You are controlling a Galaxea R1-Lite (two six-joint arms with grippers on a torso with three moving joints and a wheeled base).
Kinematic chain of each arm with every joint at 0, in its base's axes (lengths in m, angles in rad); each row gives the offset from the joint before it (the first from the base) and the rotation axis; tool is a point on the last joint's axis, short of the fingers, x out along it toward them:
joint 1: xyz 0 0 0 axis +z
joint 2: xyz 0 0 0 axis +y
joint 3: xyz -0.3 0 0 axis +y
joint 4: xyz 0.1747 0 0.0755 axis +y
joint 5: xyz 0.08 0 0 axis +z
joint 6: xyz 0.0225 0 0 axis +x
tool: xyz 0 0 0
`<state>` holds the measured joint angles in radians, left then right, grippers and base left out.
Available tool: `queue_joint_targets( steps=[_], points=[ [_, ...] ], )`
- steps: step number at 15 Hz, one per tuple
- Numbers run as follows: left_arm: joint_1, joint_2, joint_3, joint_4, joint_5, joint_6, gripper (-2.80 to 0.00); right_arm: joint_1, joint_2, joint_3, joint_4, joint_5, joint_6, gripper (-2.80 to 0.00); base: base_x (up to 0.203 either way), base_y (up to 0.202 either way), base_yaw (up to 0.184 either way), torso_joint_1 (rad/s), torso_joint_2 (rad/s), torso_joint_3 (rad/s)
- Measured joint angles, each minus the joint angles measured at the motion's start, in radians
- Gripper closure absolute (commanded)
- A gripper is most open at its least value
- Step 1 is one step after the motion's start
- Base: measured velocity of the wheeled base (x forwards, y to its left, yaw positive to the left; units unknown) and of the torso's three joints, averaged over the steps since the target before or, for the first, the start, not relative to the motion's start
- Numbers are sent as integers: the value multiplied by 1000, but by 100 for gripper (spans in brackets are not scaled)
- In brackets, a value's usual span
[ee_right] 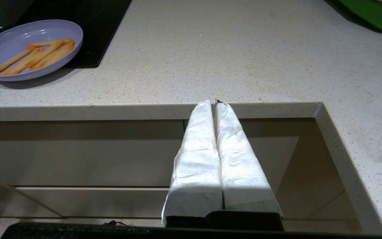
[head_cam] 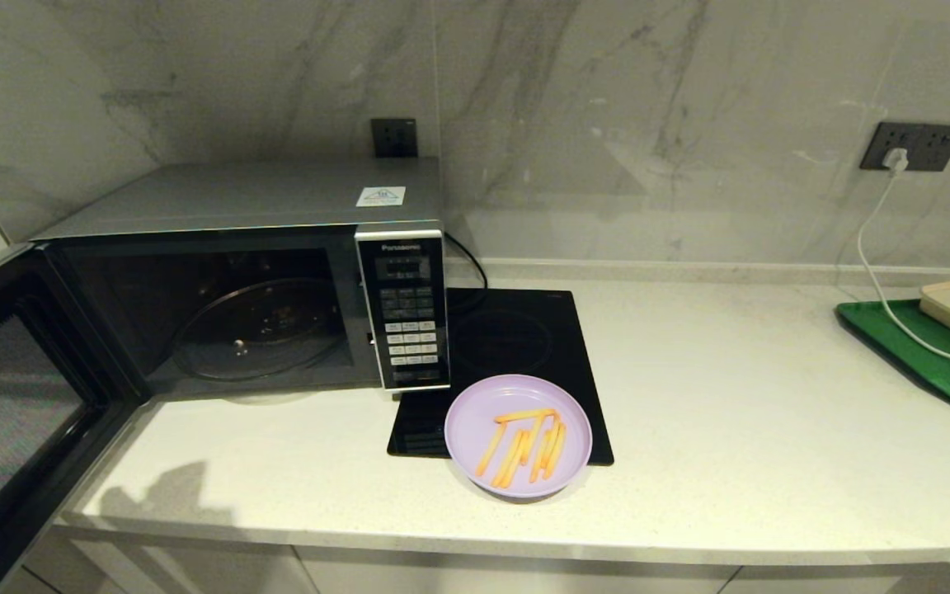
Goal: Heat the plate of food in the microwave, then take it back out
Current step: Close the microwave oven
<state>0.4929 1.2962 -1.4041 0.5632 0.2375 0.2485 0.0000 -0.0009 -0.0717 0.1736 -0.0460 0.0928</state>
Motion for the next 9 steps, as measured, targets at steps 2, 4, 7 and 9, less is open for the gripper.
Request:
queue_joint_targets(
  steps=[2, 4, 7, 9],
  points=[
    [99, 59, -8, -2, -62, 2, 0, 0, 0, 0, 0, 0, 0, 0, 0, 0, 0, 0, 0, 0],
    [169, 117, -14, -15, -98, 3, 0, 0, 0, 0, 0, 0, 0, 0, 0, 0, 0, 0, 0, 0],
    [223, 188, -15, -59, -110, -2, 0, 0, 0, 0, 0, 0, 0, 0, 0, 0, 0, 0, 0, 0],
    [233, 209, -13, -60, -123, -3, 0, 0, 0, 0, 1, 0, 0, 0, 0, 0, 0, 0, 0, 0]
  ],
)
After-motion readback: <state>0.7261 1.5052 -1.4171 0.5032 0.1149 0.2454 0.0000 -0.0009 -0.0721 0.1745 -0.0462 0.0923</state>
